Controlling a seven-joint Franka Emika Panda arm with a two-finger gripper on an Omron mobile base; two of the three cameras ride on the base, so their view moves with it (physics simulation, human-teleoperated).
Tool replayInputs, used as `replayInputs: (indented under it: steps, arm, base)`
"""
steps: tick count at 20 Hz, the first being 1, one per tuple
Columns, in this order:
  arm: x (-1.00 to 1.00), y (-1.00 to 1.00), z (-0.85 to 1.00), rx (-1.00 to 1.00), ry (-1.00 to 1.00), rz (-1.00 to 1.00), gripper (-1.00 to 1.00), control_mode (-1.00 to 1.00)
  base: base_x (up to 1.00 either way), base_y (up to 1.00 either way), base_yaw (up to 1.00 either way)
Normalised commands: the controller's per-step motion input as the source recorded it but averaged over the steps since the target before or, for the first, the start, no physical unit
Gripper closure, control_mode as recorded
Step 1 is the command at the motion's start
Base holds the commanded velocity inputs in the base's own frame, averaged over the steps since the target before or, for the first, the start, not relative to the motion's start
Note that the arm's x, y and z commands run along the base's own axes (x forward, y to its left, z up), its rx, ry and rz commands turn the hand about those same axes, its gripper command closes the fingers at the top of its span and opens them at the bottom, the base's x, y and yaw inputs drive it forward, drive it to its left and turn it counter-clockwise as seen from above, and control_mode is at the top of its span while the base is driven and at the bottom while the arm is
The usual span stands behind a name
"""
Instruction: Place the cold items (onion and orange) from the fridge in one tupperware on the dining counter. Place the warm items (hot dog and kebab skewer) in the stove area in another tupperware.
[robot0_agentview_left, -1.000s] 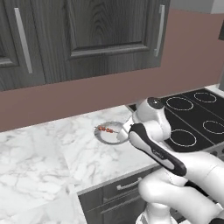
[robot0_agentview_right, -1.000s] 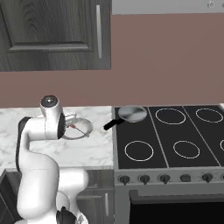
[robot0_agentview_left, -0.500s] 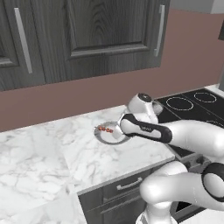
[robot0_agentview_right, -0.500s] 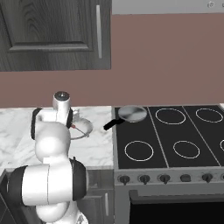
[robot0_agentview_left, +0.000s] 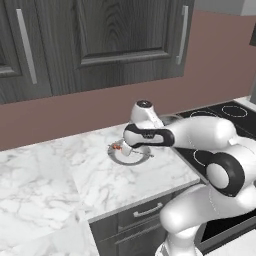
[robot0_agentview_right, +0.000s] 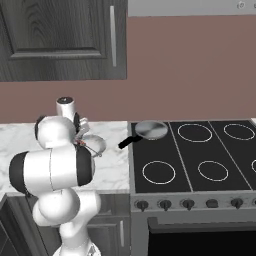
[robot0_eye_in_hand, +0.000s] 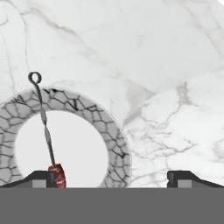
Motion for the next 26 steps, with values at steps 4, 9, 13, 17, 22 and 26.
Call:
replayInputs:
  steps: [4, 9, 13, 17, 22, 26]
  arm:
    - [0.01, -0.16, -0.43, -0.02, -0.15, 0.13, -1.00, -1.00]
    - [0.31, -0.28, -0.09, 0.00, -0.03, 0.19, -1.00, -1.00]
    - [0.59, -0.16, -0.14, 0.00, 0.00, 0.21, -1.00, -1.00]
    - [0.64, 0.00, -0.24, 0.00, 0.00, 0.20, -1.00, -1.00]
    - [0.61, -0.24, -0.32, 0.00, 0.01, 0.22, -1.00, -1.00]
    - [0.49, -0.62, -0.23, 0.00, 0.00, 0.24, -1.00, -1.00]
  base:
    - [0.00, 0.00, 0.00]
    - [0.00, 0.00, 0.00]
    - [0.00, 0.00, 0.00]
    - [0.00, 0.00, 0.00]
    - [0.00, 0.00, 0.00]
    - [0.00, 0.00, 0.00]
